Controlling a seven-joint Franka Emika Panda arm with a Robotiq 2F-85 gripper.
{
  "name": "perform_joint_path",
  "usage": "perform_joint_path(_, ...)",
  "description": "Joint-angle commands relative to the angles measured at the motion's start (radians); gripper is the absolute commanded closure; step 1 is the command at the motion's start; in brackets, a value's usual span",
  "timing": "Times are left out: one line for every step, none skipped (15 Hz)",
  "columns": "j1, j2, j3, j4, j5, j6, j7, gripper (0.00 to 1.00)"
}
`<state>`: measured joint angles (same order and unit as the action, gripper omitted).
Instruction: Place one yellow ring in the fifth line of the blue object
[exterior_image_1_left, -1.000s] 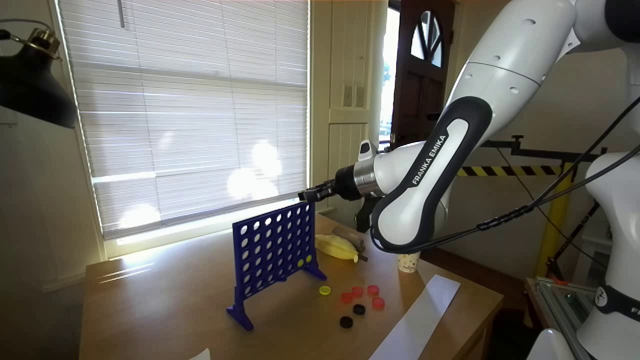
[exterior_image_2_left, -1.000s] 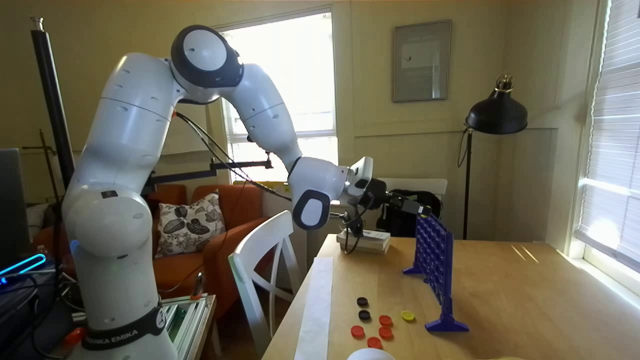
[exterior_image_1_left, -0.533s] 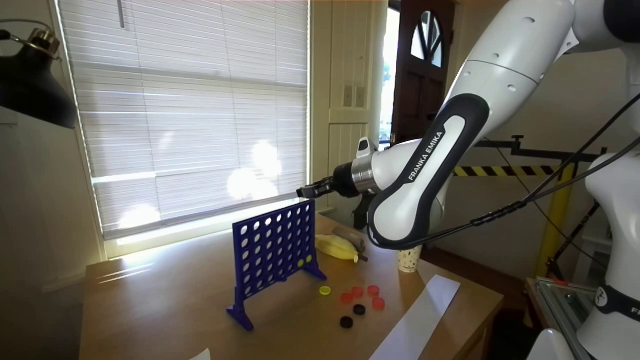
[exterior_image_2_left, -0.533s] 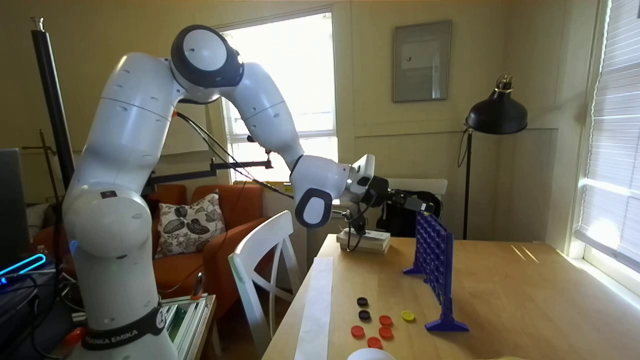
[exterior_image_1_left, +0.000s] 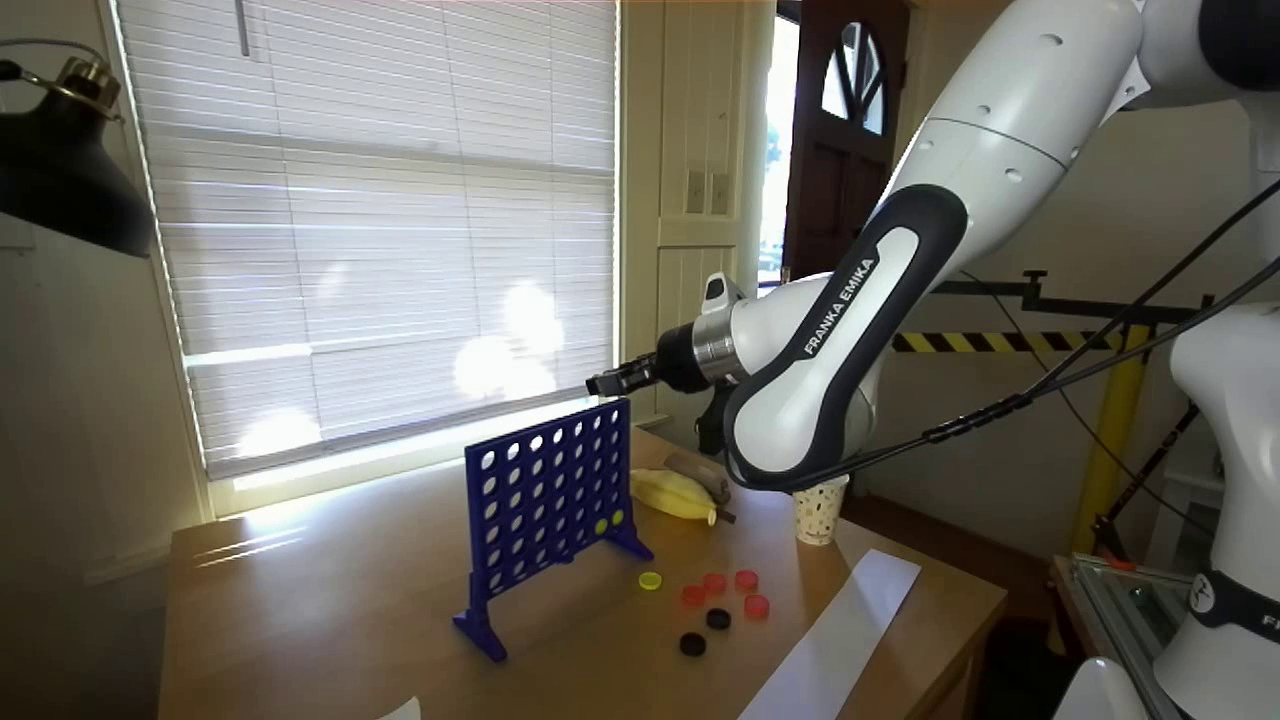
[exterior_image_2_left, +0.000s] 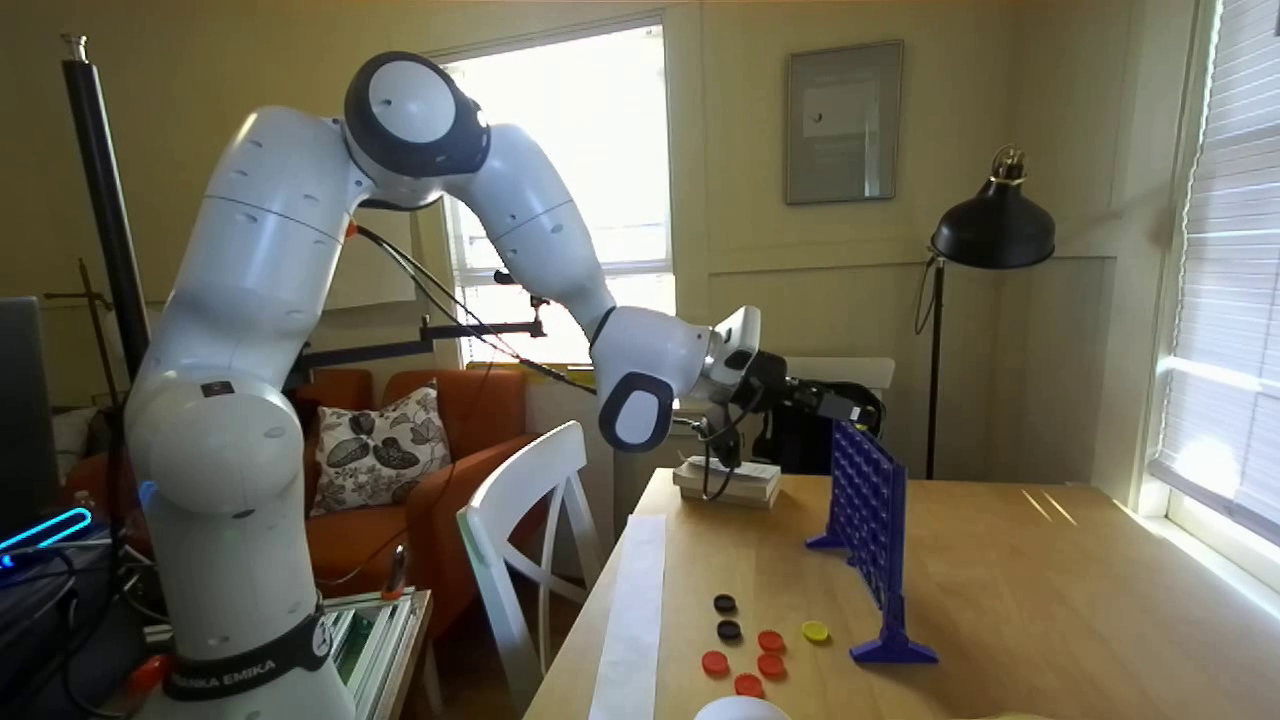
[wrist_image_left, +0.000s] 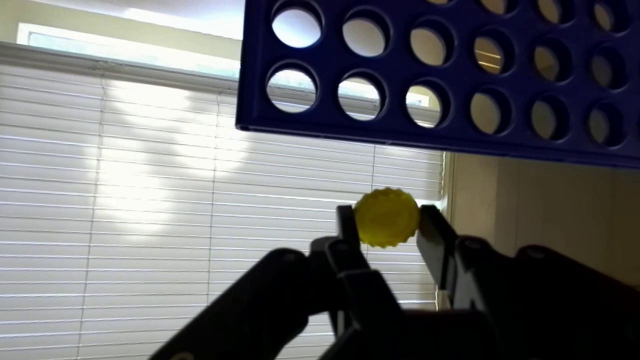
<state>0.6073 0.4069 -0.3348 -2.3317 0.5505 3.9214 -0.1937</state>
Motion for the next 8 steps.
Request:
perform_joint_path(0.017, 0.028, -0.013, 0.051, 0.048, -0.043, -0.044, 0.90)
perform_joint_path(0.019, 0.031, -0.015, 0.057, 0.049, -0.049, -0.048, 0.90)
perform_joint_path(0.019, 0.035, -0.016, 0.063, 0.048, -0.053, -0.050, 0.90)
perform_joint_path(0.021, 0.040, -0.018, 0.070, 0.050, -0.058, -0.055, 0.90)
perform_joint_path(0.021, 0.043, -0.019, 0.075, 0.049, -0.064, -0.058, 0.90)
perform_joint_path(0.022, 0.048, -0.021, 0.083, 0.050, -0.069, -0.060, 0.90)
perform_joint_path(0.022, 0.053, -0.021, 0.088, 0.050, -0.072, -0.061, 0.90)
perform_joint_path(0.021, 0.058, -0.022, 0.094, 0.049, -0.074, -0.061, 0.90)
